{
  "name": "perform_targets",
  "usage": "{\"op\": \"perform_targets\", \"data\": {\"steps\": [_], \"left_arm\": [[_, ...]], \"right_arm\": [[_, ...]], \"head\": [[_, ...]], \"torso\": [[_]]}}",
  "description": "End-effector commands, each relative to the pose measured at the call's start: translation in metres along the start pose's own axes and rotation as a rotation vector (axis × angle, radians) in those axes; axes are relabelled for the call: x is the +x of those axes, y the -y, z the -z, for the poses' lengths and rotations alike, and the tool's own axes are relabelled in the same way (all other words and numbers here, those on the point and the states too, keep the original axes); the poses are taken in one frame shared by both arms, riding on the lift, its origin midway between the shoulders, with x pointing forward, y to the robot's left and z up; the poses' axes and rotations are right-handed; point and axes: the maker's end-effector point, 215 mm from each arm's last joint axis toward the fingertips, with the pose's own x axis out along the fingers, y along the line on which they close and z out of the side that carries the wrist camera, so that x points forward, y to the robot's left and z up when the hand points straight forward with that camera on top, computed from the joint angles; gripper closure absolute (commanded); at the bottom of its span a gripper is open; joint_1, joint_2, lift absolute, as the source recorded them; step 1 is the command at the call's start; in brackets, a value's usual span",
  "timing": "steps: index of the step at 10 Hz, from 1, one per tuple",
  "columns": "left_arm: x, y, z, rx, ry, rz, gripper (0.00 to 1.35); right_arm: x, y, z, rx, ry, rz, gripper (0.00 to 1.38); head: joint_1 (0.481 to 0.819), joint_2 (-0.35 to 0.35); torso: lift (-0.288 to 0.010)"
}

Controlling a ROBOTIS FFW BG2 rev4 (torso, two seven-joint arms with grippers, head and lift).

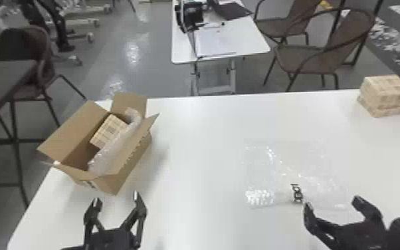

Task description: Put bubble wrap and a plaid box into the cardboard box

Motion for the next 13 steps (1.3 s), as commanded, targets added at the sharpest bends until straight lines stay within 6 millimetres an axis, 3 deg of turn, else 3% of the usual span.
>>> {"op": "perform_targets", "data": {"steps": [1,13], "left_arm": [[-0.0069,-0.0054,0.0032,0.019,-0.006,-0.014,0.42],[-0.0068,-0.0064,0.007,0.034,-0.012,-0.018,0.42]], "right_arm": [[-0.008,0.0032,0.006,-0.004,-0.015,0.013,0.12],[-0.0063,-0.0006,0.0033,0.008,0.006,0.02,0.12]], "head": [[0.695,0.123],[0.695,0.13]], "torso": [[-0.11],[-0.11]]}}
